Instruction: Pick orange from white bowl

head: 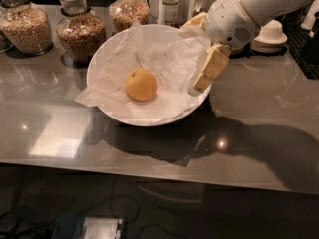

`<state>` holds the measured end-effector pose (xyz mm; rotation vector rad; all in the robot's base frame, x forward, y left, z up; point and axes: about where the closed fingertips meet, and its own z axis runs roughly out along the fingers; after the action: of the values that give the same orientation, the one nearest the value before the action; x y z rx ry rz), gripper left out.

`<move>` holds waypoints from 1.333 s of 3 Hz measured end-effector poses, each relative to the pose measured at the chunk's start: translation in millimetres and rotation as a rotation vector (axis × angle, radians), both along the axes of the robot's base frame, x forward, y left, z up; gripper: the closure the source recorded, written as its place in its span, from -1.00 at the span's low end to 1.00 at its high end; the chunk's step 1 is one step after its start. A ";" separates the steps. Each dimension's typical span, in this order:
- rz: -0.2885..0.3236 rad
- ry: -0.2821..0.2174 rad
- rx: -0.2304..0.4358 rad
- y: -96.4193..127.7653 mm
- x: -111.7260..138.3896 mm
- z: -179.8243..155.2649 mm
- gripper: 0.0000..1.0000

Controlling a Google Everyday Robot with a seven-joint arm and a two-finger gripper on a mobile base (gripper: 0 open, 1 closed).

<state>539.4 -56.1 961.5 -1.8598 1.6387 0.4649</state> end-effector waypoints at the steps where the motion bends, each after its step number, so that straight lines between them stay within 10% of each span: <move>1: 0.001 0.001 0.001 0.5 0.3 -0.5 -0.82; 4: -0.021 0.053 0.011 24.9 13.8 -24.1 -0.54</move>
Offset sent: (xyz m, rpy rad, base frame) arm 0.0105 0.0065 -0.0206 0.0325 0.0471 -0.0060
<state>553.2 -31.2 937.4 -1.8352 1.6857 0.5171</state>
